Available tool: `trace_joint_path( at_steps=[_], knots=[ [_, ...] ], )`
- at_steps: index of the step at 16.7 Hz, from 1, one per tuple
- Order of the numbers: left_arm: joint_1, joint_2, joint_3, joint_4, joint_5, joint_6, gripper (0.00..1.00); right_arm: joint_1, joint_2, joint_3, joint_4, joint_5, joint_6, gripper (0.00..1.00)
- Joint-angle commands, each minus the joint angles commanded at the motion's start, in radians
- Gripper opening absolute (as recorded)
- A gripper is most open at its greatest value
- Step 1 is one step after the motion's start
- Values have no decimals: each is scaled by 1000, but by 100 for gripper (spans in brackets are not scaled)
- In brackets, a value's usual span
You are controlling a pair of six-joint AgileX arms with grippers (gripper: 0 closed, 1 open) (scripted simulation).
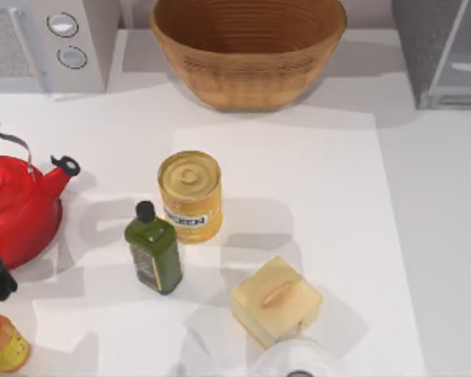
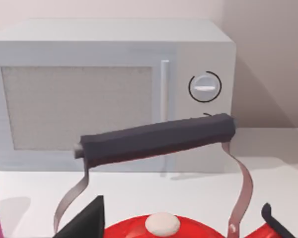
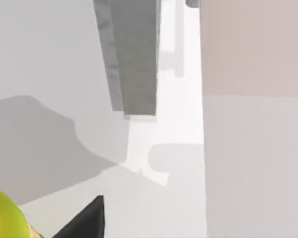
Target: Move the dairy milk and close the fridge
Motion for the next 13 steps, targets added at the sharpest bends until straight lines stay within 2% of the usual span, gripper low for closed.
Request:
trace_joint_path(
  at_steps=[2,8,11,13],
  knots=[
    [0,0,0,0,0,0,100,-37,42,14,0,-19,-41,100],
    [0,0,0,0,0,0,100,-37,44,12,2,-20,-43,100],
    [0,0,0,0,0,0,100,6,48,11,59,-9,19,100],
    [0,0,0,0,0,0,100,67,52,9,141,7,115,100]
  ],
)
